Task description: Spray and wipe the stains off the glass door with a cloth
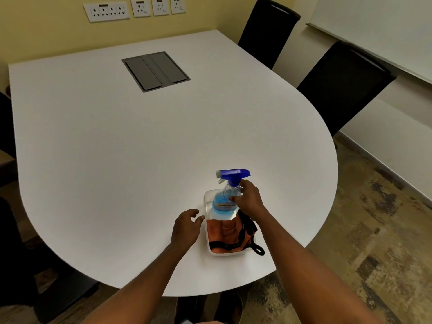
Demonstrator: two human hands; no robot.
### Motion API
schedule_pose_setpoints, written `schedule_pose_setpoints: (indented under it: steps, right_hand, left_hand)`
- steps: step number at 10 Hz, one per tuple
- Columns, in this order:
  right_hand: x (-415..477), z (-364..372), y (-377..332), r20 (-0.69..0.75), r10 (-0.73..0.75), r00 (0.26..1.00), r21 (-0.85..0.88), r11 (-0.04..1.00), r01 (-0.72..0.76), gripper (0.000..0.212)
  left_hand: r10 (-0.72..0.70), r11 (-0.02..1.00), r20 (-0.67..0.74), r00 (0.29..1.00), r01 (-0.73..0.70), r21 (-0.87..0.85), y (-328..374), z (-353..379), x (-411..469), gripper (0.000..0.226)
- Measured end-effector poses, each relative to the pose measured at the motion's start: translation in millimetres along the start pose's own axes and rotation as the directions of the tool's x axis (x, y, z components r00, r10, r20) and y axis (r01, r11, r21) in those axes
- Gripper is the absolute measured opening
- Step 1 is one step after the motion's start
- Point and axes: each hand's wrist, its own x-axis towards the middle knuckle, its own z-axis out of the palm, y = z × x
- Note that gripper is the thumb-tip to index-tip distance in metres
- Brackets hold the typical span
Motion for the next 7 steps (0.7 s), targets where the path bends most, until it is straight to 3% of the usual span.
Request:
schedule_pose_setpoints:
  steps: [5, 7]
  right_hand:
    - [6.6, 6.0, 1.8, 0.032, 0.044, 0.999, -0.017, 0.999, -0.044, 0.056]
    - [-4.2, 10.7, 9.4, -0.045, 0.056, 0.997, -0.006, 0.998, -0.056, 0.073]
  left_hand:
    - [0.013, 0.998, 0.075, 0.997, -0.017, 0.059, 3.6, -3.2, 11.4, 0.043]
    - [0.067, 0.991, 0.001, 0.998, -0.067, 0.117, 5.8, 1.2, 8.7, 0.037]
